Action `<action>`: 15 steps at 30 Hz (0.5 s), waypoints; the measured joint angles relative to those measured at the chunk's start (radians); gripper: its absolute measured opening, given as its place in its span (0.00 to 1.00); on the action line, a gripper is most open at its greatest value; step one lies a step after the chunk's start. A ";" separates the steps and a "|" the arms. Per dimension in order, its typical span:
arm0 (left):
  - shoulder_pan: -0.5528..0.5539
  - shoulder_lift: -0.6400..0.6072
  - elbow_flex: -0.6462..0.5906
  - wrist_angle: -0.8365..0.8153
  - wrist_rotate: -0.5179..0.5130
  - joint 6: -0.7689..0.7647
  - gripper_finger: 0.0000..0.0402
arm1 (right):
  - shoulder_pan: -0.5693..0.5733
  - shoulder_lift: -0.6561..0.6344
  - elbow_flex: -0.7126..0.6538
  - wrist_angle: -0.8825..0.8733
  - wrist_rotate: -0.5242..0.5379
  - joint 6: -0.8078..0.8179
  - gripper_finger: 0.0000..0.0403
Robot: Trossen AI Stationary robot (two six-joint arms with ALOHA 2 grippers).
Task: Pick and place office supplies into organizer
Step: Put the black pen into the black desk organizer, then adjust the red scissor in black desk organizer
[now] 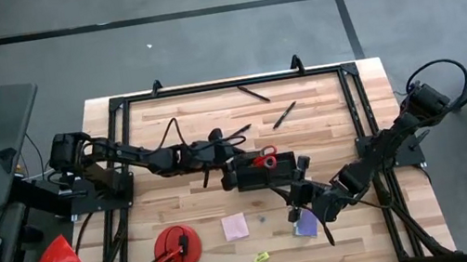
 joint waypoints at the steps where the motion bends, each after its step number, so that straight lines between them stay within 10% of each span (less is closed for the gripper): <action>1: 0.000 0.000 0.000 0.000 -0.012 0.000 0.30 | 0.000 0.000 0.000 0.000 0.000 0.000 0.35; 15: -0.020 -0.118 0.000 0.030 0.113 -0.004 0.61 | -0.047 0.000 0.000 -0.069 -0.045 0.064 0.35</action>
